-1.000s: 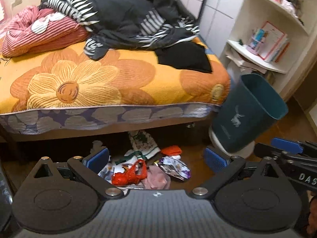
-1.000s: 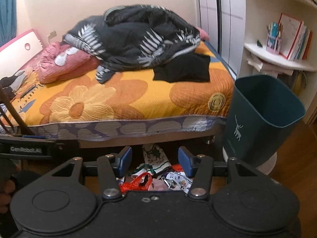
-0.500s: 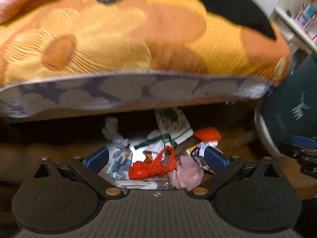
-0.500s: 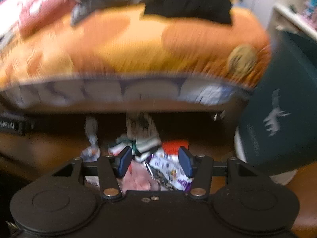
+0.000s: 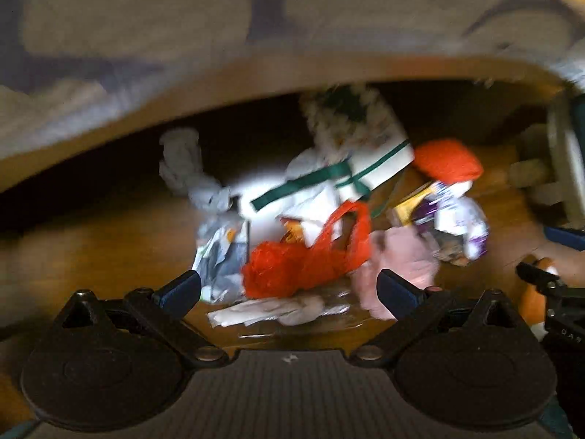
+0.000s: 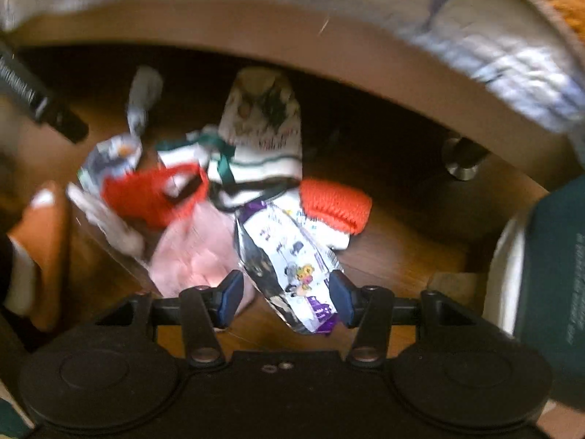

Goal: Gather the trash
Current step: 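Lower both tools under the bed toward the red bag and snack wrapper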

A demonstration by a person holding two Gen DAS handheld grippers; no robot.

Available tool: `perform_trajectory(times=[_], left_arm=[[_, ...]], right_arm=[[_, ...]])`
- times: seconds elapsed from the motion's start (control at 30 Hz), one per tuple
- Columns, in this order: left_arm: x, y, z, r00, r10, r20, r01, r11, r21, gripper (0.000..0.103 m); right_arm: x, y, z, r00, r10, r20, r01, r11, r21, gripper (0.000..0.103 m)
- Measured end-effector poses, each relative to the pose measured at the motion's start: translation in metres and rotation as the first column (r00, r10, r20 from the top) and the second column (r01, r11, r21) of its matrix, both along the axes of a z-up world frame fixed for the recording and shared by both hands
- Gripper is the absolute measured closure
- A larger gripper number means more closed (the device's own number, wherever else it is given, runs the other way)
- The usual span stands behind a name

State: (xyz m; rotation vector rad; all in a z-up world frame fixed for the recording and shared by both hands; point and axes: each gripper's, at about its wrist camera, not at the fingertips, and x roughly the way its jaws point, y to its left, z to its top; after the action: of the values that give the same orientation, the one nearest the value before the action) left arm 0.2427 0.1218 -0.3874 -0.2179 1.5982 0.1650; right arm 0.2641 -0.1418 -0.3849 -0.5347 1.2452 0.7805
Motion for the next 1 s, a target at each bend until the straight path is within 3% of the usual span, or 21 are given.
perform_trajectory(times=[0.23, 0.37, 0.53, 0.7, 0.8, 0.97, 1.0], left_arm=[[0.006, 0.023, -0.066, 0.986, 0.086, -0.141, -0.092, 0.995, -0.038, 0.0], [0.016, -0.001, -0.084, 0.991, -0.056, -0.124, 0.051, 0.998, -0.044, 0.0], [0.011, -0.034, -0.114, 0.959, -0.242, -0.149, 0.242, 0.97, -0.016, 0.001], [0.006, -0.046, -0.134, 0.936, -0.31, -0.166, 0.313, 0.95, -0.011, 0.001], [0.007, -0.045, -0.145, 0.939, -0.295, -0.178, 0.296, 0.955, -0.024, 0.007], [0.011, -0.035, -0.159, 0.954, -0.226, -0.195, 0.22, 0.974, -0.053, 0.036], [0.011, -0.032, -0.162, 0.956, -0.216, -0.198, 0.209, 0.976, -0.056, 0.04]], right_arm=[[0.009, 0.004, -0.045, 0.999, 0.026, -0.031, -0.026, 1.0, -0.003, 0.051], [0.012, 0.009, -0.07, 0.998, 0.053, -0.039, -0.053, 0.999, -0.011, 0.051], [0.019, 0.012, -0.087, 0.997, 0.065, -0.037, -0.065, 0.998, -0.005, 0.051], [0.021, 0.018, -0.102, 0.997, 0.077, -0.008, -0.077, 0.997, -0.009, 0.054], [0.019, 0.02, -0.107, 0.997, 0.08, 0.018, -0.079, 0.997, -0.008, 0.055], [0.017, 0.023, -0.108, 0.995, 0.087, 0.049, -0.086, 0.996, -0.006, 0.058], [0.017, 0.023, -0.109, 0.994, 0.088, 0.058, -0.087, 0.996, -0.008, 0.069]])
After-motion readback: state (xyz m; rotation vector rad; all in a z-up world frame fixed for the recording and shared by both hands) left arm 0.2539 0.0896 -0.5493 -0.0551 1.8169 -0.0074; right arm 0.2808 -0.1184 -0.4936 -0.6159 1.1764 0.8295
